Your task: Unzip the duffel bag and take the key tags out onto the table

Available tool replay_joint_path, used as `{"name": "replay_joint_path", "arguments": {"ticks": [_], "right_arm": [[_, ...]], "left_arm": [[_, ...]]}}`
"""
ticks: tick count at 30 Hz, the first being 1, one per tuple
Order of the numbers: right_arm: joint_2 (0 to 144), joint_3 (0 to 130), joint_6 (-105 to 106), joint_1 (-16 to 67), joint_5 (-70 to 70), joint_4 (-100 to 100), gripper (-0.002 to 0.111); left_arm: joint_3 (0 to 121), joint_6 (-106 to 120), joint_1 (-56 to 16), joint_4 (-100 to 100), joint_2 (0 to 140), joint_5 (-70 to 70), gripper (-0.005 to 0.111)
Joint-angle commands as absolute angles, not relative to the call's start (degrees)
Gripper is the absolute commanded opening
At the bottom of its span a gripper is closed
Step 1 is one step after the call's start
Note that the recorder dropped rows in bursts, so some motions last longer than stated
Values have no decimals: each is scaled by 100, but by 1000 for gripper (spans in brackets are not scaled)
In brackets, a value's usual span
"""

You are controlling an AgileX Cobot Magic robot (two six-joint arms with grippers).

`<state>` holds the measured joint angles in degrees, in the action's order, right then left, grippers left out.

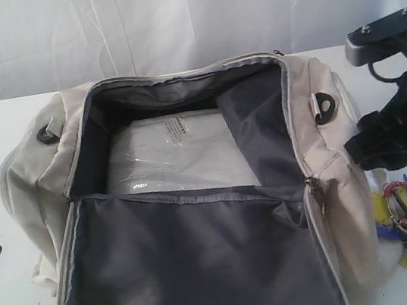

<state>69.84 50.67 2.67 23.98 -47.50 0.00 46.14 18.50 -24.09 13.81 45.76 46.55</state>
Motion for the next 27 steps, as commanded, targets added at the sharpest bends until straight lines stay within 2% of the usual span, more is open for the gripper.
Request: {"name": "replay_joint_path", "arguments": {"ticks": [1, 6, 16, 27], "right_arm": [[6041, 5077, 230, 2383, -5161, -83, 40], [5089, 5067, 283, 2383, -5159, -136, 0], [3432, 5054, -100, 2383, -5069, -997, 0], [3160, 5054, -693, 2383, -5180, -1427, 0]], "left_arm": [[4575, 1633, -2413, 1197, 4529, 4393, 0], [4575, 594, -2413, 308, 4529, 4087, 0], [4575, -270, -2413, -511, 4331, 3190, 0], [4575, -281, -2413, -518, 4331, 3435, 0]]}}
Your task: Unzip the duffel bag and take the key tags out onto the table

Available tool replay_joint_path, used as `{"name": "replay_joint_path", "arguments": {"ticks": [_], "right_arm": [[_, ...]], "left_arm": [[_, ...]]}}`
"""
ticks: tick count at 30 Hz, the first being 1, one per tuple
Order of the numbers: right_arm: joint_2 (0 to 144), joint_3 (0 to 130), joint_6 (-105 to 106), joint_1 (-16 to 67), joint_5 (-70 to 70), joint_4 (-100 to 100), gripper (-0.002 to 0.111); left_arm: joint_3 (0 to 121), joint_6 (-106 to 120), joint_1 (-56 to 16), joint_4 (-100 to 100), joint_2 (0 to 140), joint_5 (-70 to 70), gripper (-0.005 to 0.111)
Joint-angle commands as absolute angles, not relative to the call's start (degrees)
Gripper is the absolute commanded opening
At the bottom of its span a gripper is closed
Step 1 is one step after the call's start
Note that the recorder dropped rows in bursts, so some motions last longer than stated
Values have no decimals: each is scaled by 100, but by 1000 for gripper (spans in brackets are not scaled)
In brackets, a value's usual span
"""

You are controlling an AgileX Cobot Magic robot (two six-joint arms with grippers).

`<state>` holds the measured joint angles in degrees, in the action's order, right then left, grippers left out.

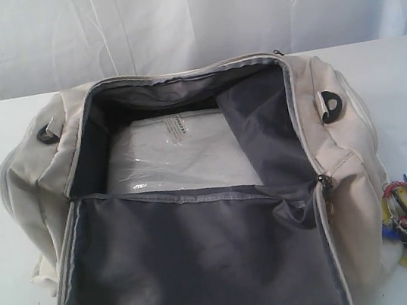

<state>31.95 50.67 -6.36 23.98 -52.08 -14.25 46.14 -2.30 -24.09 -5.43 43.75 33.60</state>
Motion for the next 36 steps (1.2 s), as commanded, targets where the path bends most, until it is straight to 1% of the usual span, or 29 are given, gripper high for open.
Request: {"name": "replay_joint_path", "arguments": {"ticks": [1, 22, 25, 26, 32, 36], "right_arm": [[3160, 5054, -693, 2383, -5180, -1427, 0], [3160, 5054, -693, 2383, -5180, -1427, 0], [3160, 5054, -693, 2383, -5180, -1427, 0], [3160, 5054, -693, 2383, -5180, -1427, 0], [3160, 5054, -693, 2383, -5180, -1427, 0], [3160, 5054, -693, 2383, -5180, -1427, 0]], "left_arm": [[4575, -281, -2413, -518, 4331, 3435, 0], [4575, -281, -2413, -529, 4309, 3436, 0], [4575, -281, -2283, -522, 4093, 3436, 0], [4575, -281, -2184, -522, 3974, 3436, 0], [4575, -281, -755, -522, 2365, 3436, 0], [4575, -281, -46, -522, 1353, 3436, 0]]}}
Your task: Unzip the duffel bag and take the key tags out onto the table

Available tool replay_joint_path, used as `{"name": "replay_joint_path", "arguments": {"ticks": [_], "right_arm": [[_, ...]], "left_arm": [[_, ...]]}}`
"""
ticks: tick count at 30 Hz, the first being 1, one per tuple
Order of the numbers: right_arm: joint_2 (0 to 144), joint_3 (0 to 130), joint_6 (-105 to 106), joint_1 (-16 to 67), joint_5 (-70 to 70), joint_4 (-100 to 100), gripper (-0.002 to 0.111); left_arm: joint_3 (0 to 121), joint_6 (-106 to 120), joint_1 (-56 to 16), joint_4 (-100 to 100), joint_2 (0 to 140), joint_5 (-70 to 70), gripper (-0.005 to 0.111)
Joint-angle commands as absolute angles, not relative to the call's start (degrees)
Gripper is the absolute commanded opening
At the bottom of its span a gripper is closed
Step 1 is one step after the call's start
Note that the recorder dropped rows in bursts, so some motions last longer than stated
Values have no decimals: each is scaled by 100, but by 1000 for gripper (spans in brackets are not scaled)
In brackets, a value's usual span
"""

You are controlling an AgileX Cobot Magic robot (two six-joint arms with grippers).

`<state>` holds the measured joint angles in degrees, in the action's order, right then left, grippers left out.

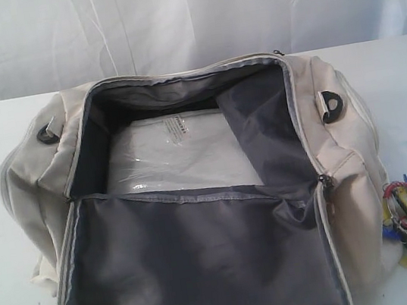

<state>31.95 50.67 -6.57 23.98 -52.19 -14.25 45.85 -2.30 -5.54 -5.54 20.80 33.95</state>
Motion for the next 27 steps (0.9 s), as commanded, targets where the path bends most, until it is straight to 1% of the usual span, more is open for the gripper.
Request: {"name": "replay_joint_path", "arguments": {"ticks": [1, 4, 7, 14, 27], "right_arm": [[3160, 5054, -693, 2383, -5180, -1427, 0], [3160, 5054, -693, 2383, -5180, -1427, 0], [3160, 5054, -693, 2383, -5180, -1427, 0], [3138, 5054, -693, 2383, -5249, -1417, 0], [3138, 5054, -693, 2383, -5261, -1417, 0]], "left_arm": [[4575, -281, 122, -522, 1182, 3436, 0], [4575, -281, 267, -522, 797, 3436, 0], [4575, -281, 267, -522, 27, 3436, 0], [4469, -281, 267, -542, 0, 3371, 0], [4340, -281, 267, -542, 0, 3772, 0]]}}
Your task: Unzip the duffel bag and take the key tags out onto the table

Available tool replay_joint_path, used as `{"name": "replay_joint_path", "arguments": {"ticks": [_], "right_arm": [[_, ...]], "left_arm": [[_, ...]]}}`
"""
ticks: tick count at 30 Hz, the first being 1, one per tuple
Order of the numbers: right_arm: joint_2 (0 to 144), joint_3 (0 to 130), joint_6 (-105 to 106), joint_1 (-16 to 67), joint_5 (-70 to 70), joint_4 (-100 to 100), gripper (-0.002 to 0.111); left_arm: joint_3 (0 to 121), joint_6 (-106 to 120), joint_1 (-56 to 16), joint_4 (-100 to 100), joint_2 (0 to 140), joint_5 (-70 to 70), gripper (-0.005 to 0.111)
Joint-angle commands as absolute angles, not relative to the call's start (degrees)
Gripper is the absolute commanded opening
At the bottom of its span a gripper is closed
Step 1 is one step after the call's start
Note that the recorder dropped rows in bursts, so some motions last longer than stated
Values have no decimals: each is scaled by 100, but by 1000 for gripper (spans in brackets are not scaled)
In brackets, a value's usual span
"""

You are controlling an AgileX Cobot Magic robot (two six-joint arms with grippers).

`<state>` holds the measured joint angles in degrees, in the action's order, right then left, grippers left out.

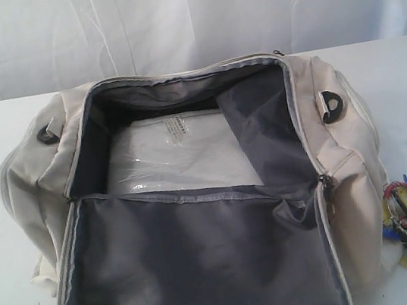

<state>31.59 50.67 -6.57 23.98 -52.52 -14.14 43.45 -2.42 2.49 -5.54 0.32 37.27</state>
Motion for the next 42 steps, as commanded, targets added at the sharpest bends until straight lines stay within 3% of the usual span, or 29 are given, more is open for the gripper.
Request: {"name": "replay_joint_path", "arguments": {"ticks": [1, 14, 17, 21, 24, 31, 42], "right_arm": [[3138, 5054, -693, 2383, -5261, -1417, 0], [3138, 5054, -693, 2383, -5261, -1417, 0], [3138, 5054, -693, 2383, -5261, -1417, 0], [3138, 5054, -693, 2383, -5261, -1417, 0], [3138, 5054, -693, 2383, -5261, -1417, 0], [3138, 5054, -693, 2383, -5261, -1417, 0], [3138, 5054, -693, 2383, -5261, -1417, 0]], "left_arm": [[4340, -281, 267, -542, 0, 3772, 0], [4327, -256, 267, -542, 0, 3747, 0], [4083, -347, 267, -298, 0, 3056, 0], [3282, -410, 267, 1164, 0, 689, 0], [2707, -1036, 267, 1455, 0, -333, 0], [1616, -1015, 267, 645, 0, -1178, 0], [49, -560, 267, 671, 0, -1262, 0]]}}
